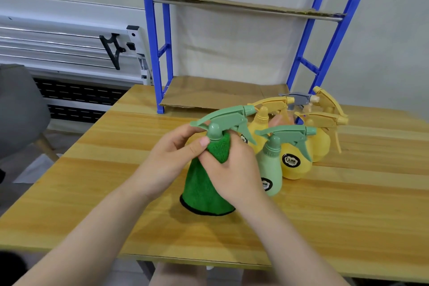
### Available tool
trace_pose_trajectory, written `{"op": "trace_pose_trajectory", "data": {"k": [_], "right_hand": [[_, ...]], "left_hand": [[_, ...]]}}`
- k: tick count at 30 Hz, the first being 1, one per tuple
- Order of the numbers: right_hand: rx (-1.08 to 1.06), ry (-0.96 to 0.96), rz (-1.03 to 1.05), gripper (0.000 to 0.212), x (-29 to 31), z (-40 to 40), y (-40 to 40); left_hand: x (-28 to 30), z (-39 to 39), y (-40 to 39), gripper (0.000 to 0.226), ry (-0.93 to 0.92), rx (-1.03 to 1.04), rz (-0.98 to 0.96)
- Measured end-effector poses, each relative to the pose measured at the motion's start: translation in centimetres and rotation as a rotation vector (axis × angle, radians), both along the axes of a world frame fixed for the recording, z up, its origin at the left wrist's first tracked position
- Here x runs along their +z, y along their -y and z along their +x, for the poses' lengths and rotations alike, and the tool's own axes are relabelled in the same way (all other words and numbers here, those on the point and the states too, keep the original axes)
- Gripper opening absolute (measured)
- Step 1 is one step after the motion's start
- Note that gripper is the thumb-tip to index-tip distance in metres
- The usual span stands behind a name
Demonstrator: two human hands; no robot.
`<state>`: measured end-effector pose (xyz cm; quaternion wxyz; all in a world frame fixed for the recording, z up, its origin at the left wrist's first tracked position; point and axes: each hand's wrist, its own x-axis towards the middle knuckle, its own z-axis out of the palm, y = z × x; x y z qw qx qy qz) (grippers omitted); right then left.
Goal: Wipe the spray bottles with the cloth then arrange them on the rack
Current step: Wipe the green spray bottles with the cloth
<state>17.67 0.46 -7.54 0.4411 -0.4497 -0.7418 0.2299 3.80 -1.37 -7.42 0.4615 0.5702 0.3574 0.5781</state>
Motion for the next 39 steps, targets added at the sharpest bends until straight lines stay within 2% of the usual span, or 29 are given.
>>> {"op": "trace_pose_trajectory", "data": {"k": [4, 6, 9, 12, 18, 22, 26, 30, 34, 39], "right_hand": [[-0.064, 0.148, 0.093, 0.057, 0.2, -0.9, 0.4], [-0.064, 0.125, 0.082, 0.057, 0.2, -1.1, 0.6], [-0.028, 0.086, 0.018, 0.055, -0.2, -1.2, 0.5], [0.047, 0.095, -0.044, 0.067, -1.2, -0.7, 0.4], [0.191, 0.069, -0.155, 0.077, -3.5, 1.2, 0.7], [0.247, 0.012, -0.245, 0.074, -3.8, 1.9, 1.4], [0.317, -0.038, -0.299, 0.079, -3.9, 2.1, 1.3], [0.337, -0.010, -0.313, 0.067, -2.5, 1.4, 0.5], [0.314, -0.036, -0.270, 0.043, -0.3, 0.7, 0.0], [0.162, -0.047, -0.173, 0.032, 0.6, 0.2, 0.2]], "left_hand": [[-0.1, 1.2, 0.1, 0.020, 0.174, 0.123, 0.023], [0.1, 1.4, 0.2, 0.016, 0.203, 0.150, 0.023], [0.5, 1.5, 0.1, 0.021, 0.289, 0.135, -0.025], [0.8, 1.1, -0.2, 0.028, 0.366, 0.126, -0.092], [0.9, -0.5, -0.7, 0.031, 0.413, 0.190, -0.121], [1.2, -1.0, -0.7, 0.033, 0.417, 0.142, -0.131], [1.4, -1.0, -0.8, 0.039, 0.388, 0.105, -0.167], [1.3, -0.8, -0.9, 0.059, 0.242, -0.031, -0.120], [1.0, -0.2, -0.9, 0.045, 0.263, -0.149, -0.104], [1.3, 0.9, -0.9, 0.038, 0.237, -0.066, -0.062]]}}
